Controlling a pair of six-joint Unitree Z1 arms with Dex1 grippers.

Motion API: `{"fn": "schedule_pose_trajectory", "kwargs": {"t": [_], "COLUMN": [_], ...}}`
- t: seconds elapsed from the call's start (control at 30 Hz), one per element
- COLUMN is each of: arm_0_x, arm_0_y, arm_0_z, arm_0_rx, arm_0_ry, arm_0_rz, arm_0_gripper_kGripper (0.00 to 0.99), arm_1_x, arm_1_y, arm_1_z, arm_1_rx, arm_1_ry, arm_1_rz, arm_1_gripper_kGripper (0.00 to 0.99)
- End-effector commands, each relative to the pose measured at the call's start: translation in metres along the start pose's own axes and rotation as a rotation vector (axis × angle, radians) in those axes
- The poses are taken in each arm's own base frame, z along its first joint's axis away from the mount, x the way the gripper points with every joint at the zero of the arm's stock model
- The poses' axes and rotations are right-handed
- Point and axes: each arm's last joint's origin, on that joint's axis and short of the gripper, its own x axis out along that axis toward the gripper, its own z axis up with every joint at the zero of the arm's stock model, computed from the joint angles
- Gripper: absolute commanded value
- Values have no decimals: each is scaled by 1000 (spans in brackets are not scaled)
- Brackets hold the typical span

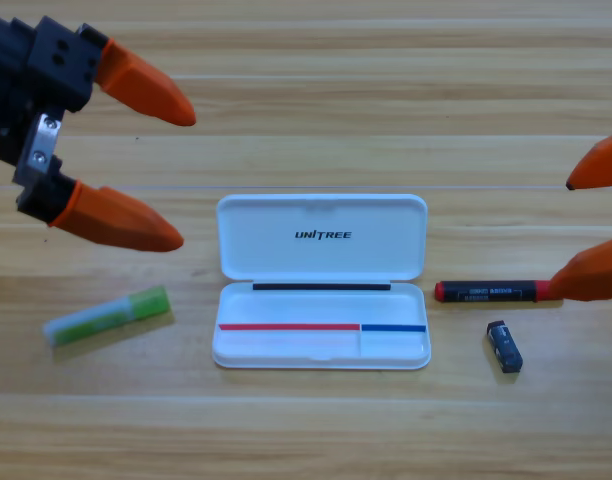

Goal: Clean up eraser and pencils

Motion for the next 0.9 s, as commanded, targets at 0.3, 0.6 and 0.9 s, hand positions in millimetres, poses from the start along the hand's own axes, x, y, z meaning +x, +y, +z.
{"fn": "schedule_pose_trajectory", "kwargs": {"t": [0.3, 0.6, 0.9], "arm_0_x": [9, -1, 12], "arm_0_y": [-2, 9, 56], "arm_0_z": [-1, 3, -20], "arm_0_rx": [-36, -69, -155], "arm_0_ry": [25, 167, 536], "arm_0_rz": [-44, 93, 188], "arm_0_gripper_kGripper": [990, 990, 990], "arm_1_x": [13, 15, 74], "arm_1_y": [3, -10, -33], "arm_1_z": [-7, -4, -15], "arm_1_rx": [17, 117, 272], "arm_1_ry": [56, 124, 345], "arm_1_rz": [9, -170, -284], "arm_1_gripper_kGripper": [988, 988, 986]}}
